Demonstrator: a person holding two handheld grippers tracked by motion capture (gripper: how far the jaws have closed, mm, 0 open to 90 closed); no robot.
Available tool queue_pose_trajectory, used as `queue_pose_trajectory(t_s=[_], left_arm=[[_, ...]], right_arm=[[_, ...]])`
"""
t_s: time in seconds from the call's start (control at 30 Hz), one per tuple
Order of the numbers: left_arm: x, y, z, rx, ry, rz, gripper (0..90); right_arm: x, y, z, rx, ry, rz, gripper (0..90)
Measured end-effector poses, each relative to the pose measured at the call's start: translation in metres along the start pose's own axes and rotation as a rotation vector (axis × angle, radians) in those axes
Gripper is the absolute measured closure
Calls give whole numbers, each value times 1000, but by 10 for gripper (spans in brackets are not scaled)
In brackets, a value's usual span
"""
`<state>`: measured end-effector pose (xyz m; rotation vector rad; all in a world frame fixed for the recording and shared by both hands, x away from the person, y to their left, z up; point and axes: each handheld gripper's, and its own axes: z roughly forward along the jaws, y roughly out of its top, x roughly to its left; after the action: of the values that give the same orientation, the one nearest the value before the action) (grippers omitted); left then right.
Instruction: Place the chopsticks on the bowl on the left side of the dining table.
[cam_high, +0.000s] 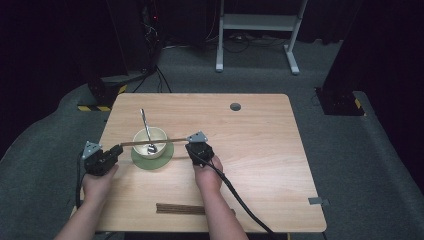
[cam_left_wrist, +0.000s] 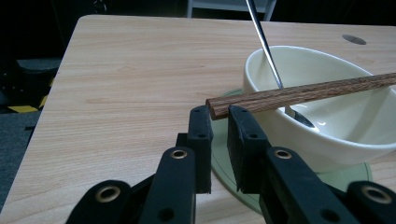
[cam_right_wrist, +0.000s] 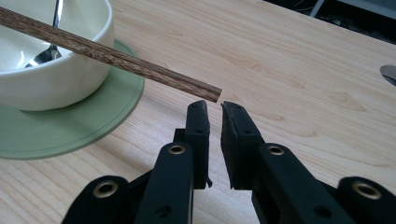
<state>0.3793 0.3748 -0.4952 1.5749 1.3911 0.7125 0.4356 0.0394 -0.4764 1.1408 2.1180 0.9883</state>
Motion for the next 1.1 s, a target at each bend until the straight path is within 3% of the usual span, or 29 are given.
queue_pose_trajectory(t_s=[1.1], left_arm=[[0,0,5,-7,7,-7,830]], right_arm=[[4,-3,4,-1,-16,-20,833]])
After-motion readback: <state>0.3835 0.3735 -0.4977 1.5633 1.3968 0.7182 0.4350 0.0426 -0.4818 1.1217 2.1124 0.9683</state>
